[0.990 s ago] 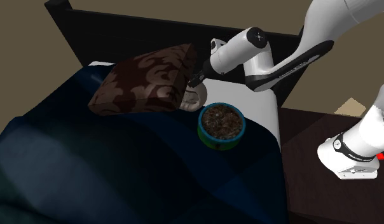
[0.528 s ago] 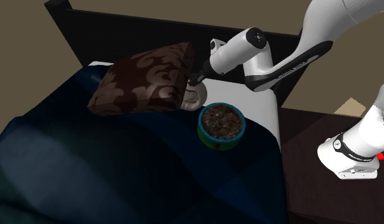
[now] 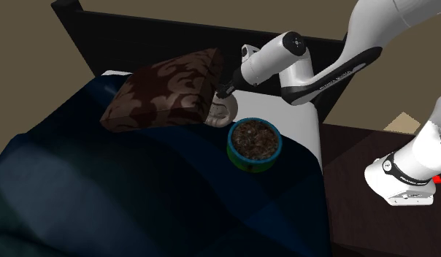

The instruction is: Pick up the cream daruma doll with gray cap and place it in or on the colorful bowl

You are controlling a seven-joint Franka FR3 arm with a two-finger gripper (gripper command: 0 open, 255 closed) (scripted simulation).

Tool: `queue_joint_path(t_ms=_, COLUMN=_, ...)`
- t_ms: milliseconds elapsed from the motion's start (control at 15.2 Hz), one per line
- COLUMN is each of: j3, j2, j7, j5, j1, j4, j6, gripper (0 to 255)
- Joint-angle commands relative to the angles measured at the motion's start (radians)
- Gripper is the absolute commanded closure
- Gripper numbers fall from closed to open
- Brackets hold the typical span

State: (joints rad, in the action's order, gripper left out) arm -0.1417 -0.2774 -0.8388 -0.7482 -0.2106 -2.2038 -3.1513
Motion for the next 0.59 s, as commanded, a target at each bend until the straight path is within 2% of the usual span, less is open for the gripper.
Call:
queue_joint_path(t_ms=0, j3=0.0, j2=0.0, j7=-0.001, j5=-0.001, j1=0.001, j4=0.0, j6=0.0, gripper=255)
queue_joint_path(t_ms=528, j3=0.165, j2=0.088, j7=0.168, j5=0.162, j1=-0.13, j4=-0.012, j6=0.09, gripper=255)
